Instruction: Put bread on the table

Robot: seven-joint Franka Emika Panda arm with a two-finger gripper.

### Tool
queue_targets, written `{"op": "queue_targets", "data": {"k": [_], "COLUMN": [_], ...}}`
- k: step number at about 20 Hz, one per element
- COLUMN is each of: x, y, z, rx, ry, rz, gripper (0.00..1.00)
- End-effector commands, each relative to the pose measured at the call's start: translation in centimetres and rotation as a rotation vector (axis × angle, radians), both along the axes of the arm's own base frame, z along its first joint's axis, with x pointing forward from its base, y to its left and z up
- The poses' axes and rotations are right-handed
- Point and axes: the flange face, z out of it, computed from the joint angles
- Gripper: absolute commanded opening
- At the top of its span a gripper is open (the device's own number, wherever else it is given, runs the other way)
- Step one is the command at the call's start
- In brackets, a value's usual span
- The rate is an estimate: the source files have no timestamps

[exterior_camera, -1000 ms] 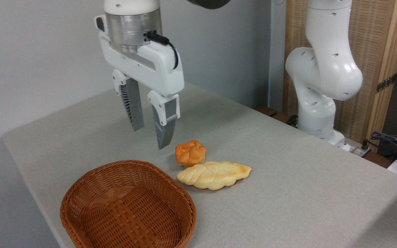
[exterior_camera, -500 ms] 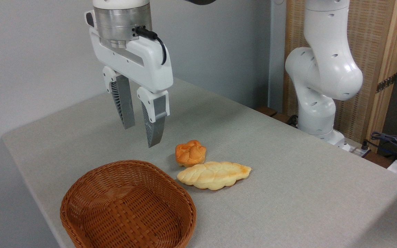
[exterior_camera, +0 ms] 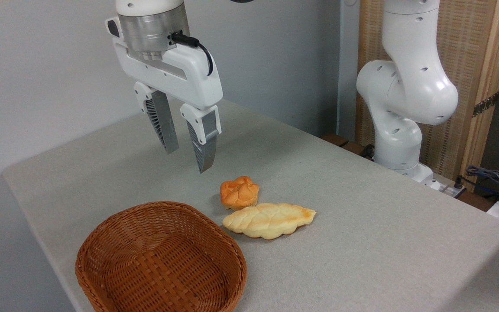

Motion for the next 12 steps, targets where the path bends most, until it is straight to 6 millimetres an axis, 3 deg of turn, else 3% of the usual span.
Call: {"op": "queue_targets", "data": {"k": [1,3,12], "x": [-0.2,-0.2,-0.2], "y": [0.0,0.7,1.6], "z": [0.6,0.6,0.6], "rx": [-0.003,0.022,0.066], "ry": [0.01,0.004,0.004], "rz": [-0.013,-0.078,-0.07], "gripper": [1.0,1.0,1.0]}}
